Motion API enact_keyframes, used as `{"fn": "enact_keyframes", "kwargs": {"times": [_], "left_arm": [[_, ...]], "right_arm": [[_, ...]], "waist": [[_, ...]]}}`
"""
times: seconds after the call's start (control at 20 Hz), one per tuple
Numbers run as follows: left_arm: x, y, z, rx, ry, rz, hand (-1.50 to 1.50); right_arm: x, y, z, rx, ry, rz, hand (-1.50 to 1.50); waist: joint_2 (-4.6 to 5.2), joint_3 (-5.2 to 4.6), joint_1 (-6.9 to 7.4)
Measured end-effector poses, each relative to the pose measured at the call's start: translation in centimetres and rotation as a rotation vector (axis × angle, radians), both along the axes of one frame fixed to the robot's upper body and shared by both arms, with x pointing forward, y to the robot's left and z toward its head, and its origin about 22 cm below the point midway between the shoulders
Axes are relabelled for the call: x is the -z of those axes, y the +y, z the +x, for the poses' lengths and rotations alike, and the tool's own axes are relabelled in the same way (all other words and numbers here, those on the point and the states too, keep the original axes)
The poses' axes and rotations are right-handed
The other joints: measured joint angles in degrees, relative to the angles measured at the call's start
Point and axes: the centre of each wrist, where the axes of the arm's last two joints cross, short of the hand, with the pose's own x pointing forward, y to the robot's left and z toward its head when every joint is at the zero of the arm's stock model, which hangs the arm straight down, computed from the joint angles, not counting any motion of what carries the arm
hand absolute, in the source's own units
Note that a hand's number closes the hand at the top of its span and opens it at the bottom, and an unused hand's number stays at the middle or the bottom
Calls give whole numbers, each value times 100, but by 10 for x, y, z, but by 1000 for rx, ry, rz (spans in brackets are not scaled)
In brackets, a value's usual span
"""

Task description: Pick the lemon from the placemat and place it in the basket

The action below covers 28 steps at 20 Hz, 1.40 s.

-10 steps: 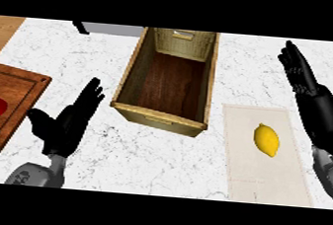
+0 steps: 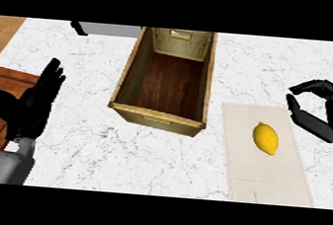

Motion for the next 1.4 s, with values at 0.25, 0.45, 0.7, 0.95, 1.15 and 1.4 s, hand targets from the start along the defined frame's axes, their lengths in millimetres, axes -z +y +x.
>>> {"fn": "enact_keyframes", "kwargs": {"times": [0.25,0.45,0.7,0.95,1.15,1.4], "left_arm": [[-1,7,0,-28,4,23,0],[-4,11,2,-51,2,35,0],[-4,16,2,-60,15,42,0],[-3,21,1,-68,16,43,0],[-2,16,1,-70,13,37,0],[-7,16,6,-58,8,33,0]], "right_arm": [[17,23,5,269,-16,-100,-150],[4,16,7,467,13,-225,-150],[-31,-4,4,488,221,-446,-150],[-58,-7,-7,371,525,-651,-150],[-100,1,-15,288,674,-716,-150],[-131,11,-31,248,754,-711,-150]], "waist": [[-23,-13,-4],[-49,-25,-67],[-85,-46,-128],[-94,-54,-158],[-88,-35,-170],[-59,-19,-128]]}}
